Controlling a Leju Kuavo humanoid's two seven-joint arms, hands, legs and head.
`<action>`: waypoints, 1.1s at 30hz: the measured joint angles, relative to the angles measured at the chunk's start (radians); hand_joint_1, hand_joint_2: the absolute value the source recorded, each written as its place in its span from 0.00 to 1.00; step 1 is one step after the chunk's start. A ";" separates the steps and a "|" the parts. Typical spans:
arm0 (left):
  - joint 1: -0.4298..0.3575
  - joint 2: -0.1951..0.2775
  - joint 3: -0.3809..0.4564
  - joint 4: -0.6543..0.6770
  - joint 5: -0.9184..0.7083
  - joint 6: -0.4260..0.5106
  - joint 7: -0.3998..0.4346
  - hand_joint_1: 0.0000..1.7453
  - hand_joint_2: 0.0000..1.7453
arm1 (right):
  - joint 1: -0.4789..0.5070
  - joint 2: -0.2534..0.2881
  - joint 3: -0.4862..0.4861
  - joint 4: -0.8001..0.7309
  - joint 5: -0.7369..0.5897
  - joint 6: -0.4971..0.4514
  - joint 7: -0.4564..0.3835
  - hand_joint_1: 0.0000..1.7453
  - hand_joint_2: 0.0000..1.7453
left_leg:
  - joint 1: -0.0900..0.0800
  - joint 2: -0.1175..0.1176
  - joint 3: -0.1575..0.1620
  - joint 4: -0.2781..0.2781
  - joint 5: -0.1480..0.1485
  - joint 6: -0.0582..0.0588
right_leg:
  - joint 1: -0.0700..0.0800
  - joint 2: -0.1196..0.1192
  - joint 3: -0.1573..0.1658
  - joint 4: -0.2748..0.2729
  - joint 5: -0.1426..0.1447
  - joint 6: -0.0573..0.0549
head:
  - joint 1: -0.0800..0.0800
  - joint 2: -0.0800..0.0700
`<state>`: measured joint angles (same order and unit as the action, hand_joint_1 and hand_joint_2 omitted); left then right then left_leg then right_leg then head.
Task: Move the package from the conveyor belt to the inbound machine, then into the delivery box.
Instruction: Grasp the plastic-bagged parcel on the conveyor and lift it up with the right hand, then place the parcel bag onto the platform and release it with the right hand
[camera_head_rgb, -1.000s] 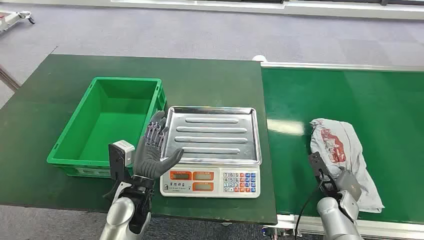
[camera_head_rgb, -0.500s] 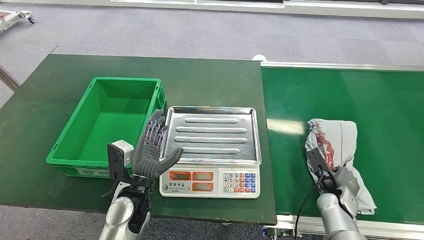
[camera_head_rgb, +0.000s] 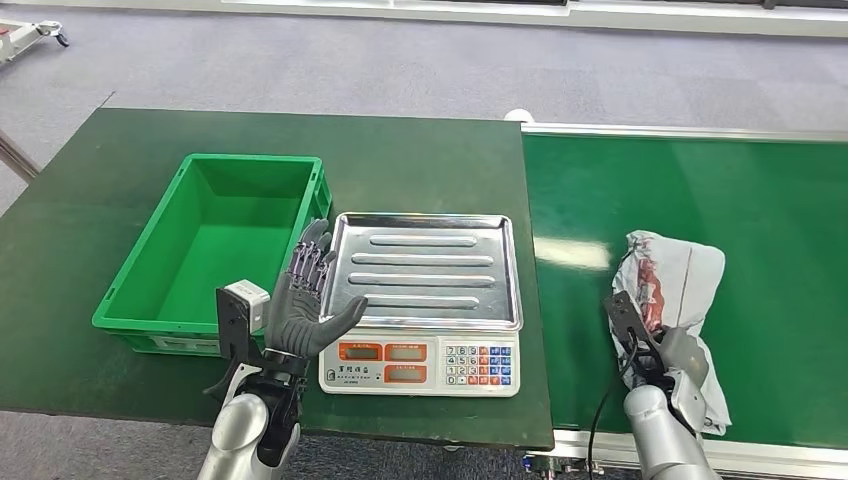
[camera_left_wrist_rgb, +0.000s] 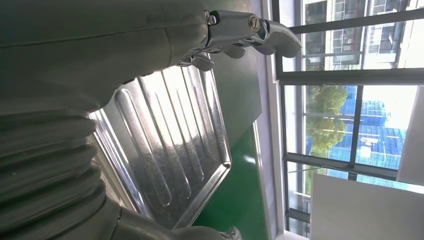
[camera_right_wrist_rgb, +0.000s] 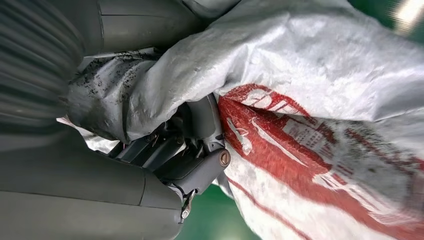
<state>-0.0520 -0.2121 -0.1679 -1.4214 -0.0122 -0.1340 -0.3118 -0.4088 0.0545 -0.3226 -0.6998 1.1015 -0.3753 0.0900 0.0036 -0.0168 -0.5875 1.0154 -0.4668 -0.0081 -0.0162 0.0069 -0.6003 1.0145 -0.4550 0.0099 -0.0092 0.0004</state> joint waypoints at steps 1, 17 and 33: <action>0.000 0.000 0.000 0.000 -0.001 -0.001 0.000 0.00 1.00 | 0.010 0.007 0.012 -0.035 -0.004 -0.011 -0.024 1.00 1.00 | 0.000 0.000 0.000 0.000 0.000 0.000 | 0.000 0.000 0.000 0.000 0.000 0.000 | 0.000 0.000; -0.021 -0.004 0.000 0.036 -0.021 0.003 -0.043 0.00 1.00 | -0.059 0.026 0.357 -0.444 0.058 0.045 0.012 1.00 1.00 | 0.000 0.001 -0.001 0.000 0.000 0.000 | 0.000 0.002 -0.002 0.000 0.000 0.000 | 0.000 0.000; -0.020 0.009 0.018 0.064 -0.009 0.032 -0.080 0.00 1.00 | -0.189 0.051 0.642 -0.345 -0.237 0.234 -0.141 1.00 1.00 | 0.001 0.000 -0.002 0.000 0.001 -0.001 | 0.002 0.001 -0.003 0.001 0.000 -0.001 | 0.000 0.000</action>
<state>-0.0724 -0.2030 -0.1501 -1.3569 -0.0210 -0.1022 -0.3918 -0.5974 0.1055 0.3191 -1.0446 0.8644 -0.1415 -0.0513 0.0046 -0.0172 -0.5895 1.0151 -0.4658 -0.0095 -0.0147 0.0075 -0.6029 1.0152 -0.4551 0.0094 -0.0093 0.0004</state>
